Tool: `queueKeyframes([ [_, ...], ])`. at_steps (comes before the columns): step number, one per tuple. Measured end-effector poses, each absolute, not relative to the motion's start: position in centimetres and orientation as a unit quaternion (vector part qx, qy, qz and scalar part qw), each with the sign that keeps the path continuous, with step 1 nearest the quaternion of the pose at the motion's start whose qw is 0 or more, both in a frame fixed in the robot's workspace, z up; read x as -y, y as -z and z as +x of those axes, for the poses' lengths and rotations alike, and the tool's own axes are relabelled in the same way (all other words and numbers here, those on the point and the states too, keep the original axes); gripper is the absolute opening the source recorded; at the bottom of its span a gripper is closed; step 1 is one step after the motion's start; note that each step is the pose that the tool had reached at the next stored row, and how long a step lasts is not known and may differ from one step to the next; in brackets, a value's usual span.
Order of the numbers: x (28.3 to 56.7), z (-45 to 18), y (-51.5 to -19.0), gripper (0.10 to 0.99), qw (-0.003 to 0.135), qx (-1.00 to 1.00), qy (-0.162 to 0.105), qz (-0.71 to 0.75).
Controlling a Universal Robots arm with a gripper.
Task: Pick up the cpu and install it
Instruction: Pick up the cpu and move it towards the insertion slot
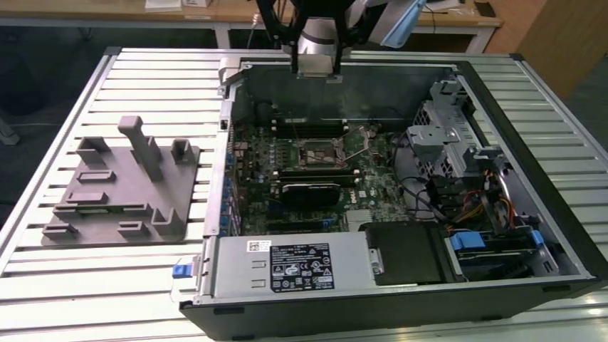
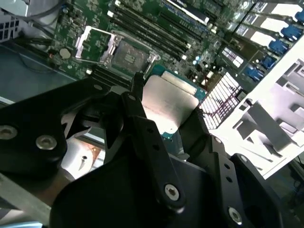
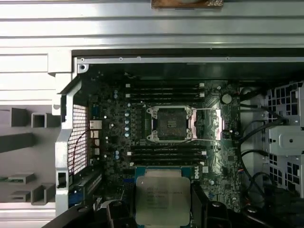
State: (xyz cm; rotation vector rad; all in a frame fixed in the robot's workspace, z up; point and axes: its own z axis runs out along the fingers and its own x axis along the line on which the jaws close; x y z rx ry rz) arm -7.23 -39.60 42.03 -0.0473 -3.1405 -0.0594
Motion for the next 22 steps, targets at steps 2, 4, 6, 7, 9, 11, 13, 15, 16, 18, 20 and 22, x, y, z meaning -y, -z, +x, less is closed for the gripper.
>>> queueKeyframes([
  [2, 39.6, -7.2, -42.0, 0.553, 0.0, 1.0, 0.019, -0.015],
  [4, 39.6, -7.1, -41.8, 0.553, 0.0, 1.0, 0.019, -0.015],
  [6, 39.6, -6.9, -41.4, 0.553, 0.0, 1.0, 0.019, -0.015],
  [7, 39.6, -6.8, -41.2, 0.553, 0.0, 1.0, 0.019, -0.015],
  [9, 39.6, -6.6, -40.9, 0.553, 0.0, 1.0, 0.019, -0.015],
  [11, 39.6, -6.4, -40.5, 0.553, 0.0, 1.0, 0.019, -0.015],
  [13, 39.6, -6.2, -40.1, 0.553, 0.0, 1.0, 0.019, -0.015],
  [15, 39.6, -6.1, -39.8, 0.553, 0.0, 1.0, 0.019, -0.015],
  [16, 39.6, -6.0, -39.6, 0.553, 0.0, 1.0, 0.019, -0.015],
  [18, 39.6, -5.8, -39.2, 0.553, 0.0, 1.0, 0.019, -0.015],
  [20, 39.6, -5.6, -38.9, 0.553, 0.0, 1.0, 0.019, -0.015],
  [22, 39.6, -5.4, -38.5, 0.553, 0.0, 1.0, 0.019, -0.015],
])
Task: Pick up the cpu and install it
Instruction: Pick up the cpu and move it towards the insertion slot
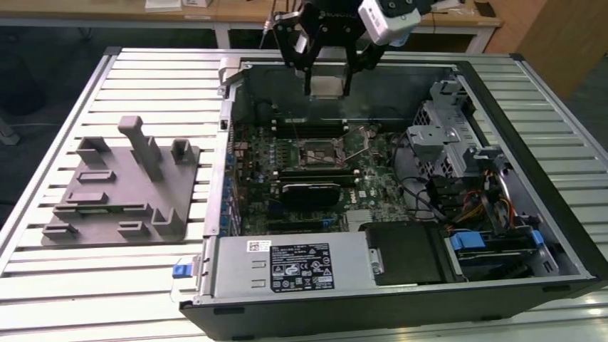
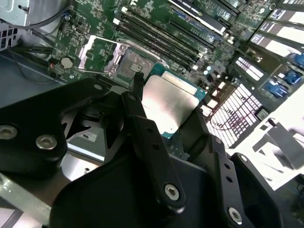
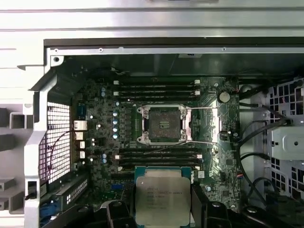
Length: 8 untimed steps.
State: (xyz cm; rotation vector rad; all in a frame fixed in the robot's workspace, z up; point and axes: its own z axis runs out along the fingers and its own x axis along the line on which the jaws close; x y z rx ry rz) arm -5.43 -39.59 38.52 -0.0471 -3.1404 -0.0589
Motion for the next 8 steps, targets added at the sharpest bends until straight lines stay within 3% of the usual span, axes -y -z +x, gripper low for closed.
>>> queueKeyframes([
  [8, 39.6, -4.8, -37.1, 0.553, 0.0, 1.0, 0.019, -0.015],
])
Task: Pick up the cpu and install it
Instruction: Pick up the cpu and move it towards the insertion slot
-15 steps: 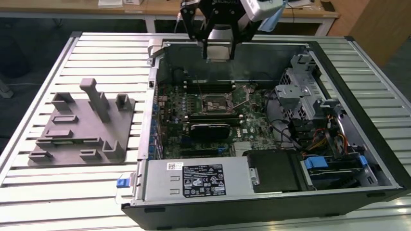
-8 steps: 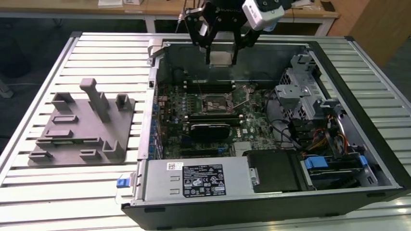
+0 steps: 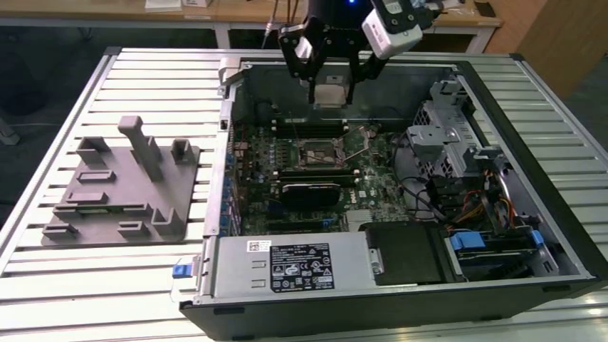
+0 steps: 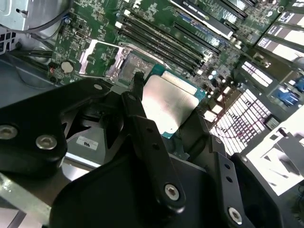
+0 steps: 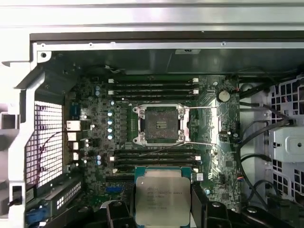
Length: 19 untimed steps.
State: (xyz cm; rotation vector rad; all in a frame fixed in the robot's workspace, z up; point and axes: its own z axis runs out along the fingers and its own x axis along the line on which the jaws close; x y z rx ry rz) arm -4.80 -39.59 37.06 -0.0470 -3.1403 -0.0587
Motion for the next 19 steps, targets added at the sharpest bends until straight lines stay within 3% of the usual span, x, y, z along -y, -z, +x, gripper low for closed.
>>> queueKeyframes([
  [19, 38.7, -4.2, -33.6, 0.553, 0.001, 1.0, 0.019, -0.015],
])
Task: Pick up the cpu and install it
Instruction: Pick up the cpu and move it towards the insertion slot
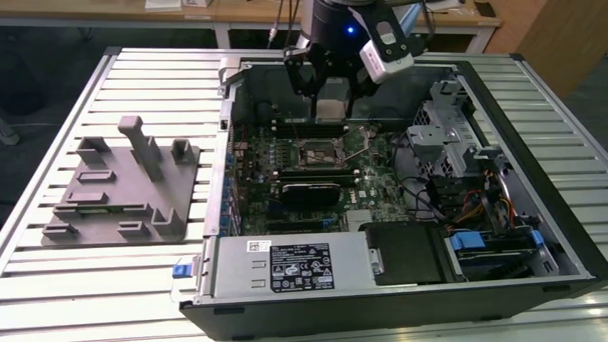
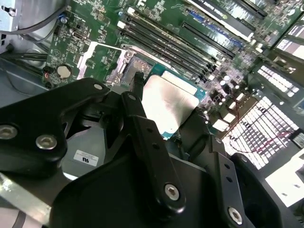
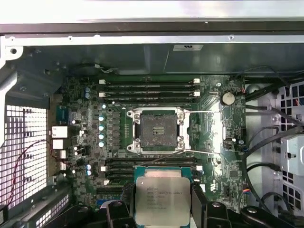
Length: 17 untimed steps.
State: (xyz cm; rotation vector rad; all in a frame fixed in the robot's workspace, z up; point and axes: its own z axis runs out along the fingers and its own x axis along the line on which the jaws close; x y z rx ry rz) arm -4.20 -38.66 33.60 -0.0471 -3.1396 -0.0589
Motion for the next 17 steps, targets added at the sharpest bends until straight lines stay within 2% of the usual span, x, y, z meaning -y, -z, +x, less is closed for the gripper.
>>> queueKeyframes([
  [17, 37.8, -3.9, -30.5, 0.553, 0.002, 1.0, 0.019, -0.015],
])
